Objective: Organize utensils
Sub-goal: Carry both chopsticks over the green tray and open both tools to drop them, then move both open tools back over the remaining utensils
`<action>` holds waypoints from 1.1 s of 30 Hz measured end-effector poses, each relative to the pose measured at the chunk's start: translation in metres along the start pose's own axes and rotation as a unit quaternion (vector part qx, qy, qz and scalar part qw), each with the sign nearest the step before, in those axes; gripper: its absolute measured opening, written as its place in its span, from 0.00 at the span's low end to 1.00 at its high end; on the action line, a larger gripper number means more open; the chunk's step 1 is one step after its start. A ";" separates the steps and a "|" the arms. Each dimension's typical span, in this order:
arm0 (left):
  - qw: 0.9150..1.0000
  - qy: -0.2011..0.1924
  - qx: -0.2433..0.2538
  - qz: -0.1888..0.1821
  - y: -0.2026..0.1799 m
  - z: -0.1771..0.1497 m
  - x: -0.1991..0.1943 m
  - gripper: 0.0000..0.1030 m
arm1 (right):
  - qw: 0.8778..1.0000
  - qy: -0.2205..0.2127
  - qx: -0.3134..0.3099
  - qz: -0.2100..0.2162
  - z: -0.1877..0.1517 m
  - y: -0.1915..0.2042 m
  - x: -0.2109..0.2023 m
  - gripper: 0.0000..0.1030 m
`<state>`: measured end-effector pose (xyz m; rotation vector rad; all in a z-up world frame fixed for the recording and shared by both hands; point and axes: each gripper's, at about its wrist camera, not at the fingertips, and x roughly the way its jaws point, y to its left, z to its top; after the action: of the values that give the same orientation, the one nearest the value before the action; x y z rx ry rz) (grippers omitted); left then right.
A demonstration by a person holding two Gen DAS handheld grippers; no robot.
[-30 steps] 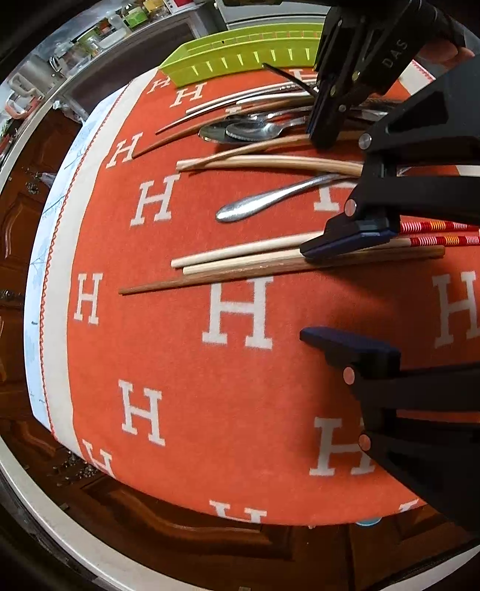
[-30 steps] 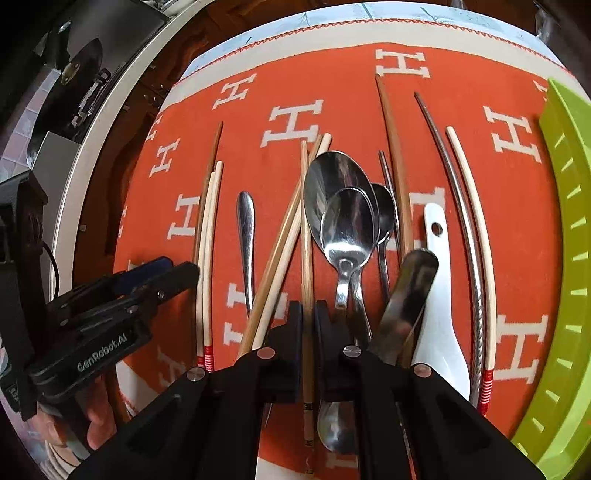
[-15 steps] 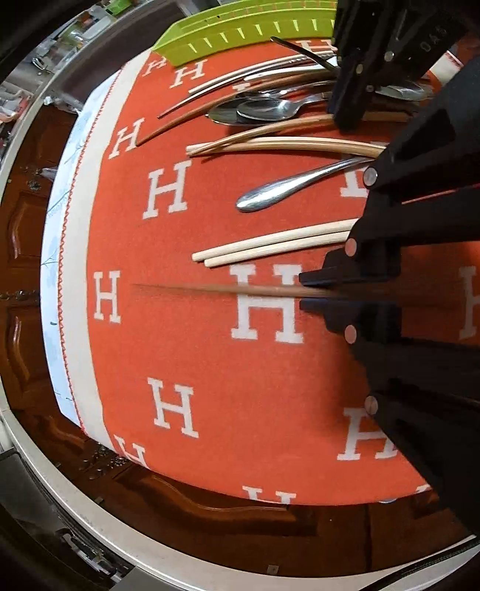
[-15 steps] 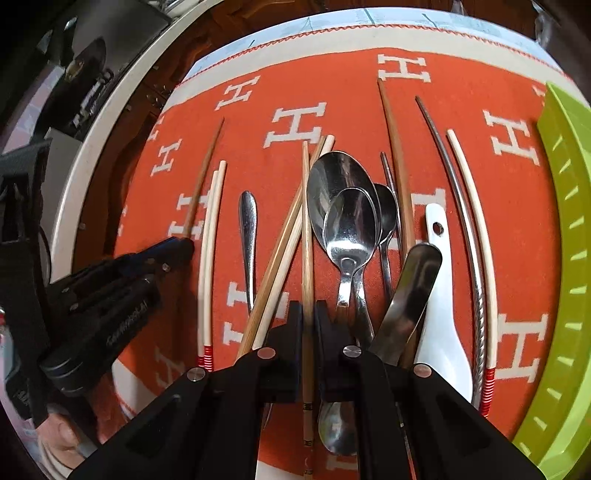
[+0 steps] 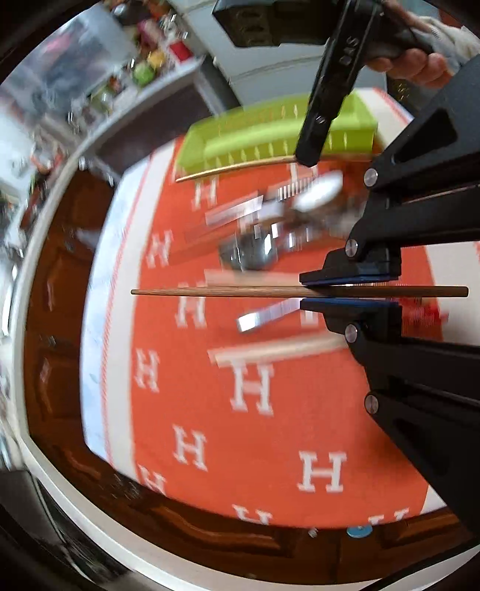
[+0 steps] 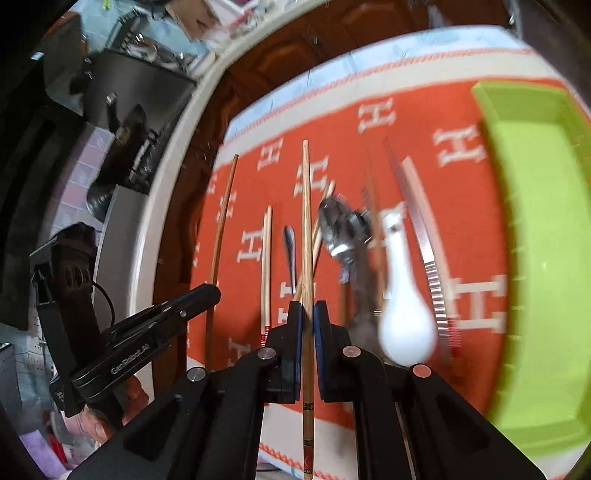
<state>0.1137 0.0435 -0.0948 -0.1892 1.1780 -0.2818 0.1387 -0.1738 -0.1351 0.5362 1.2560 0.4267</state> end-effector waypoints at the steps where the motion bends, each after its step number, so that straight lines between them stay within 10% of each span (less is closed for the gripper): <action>1: 1.000 -0.003 0.008 -0.010 -0.012 0.001 -0.003 0.04 | 1.000 -0.016 -0.001 -0.010 0.001 -0.006 -0.020 0.06; 12: 0.992 0.006 0.079 -0.093 -0.162 0.025 0.028 0.04 | 0.980 -0.095 0.066 -0.162 0.018 -0.106 -0.138 0.06; 19: 0.991 0.037 0.082 -0.096 -0.204 0.025 0.072 0.07 | 0.975 -0.068 0.060 -0.202 0.028 -0.133 -0.137 0.07; 25: 0.996 0.027 0.059 -0.057 -0.184 0.016 0.079 0.53 | 0.961 -0.071 0.067 -0.258 0.038 -0.141 -0.122 0.74; 33: 0.996 0.014 0.091 -0.015 -0.158 0.013 0.053 0.53 | 0.968 -0.093 0.049 -0.229 0.015 -0.129 -0.129 0.84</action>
<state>0.1260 -0.1231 -0.0904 -0.0441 1.1707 -0.4174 0.1206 -0.3546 -0.1092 0.3424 1.1788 -0.0739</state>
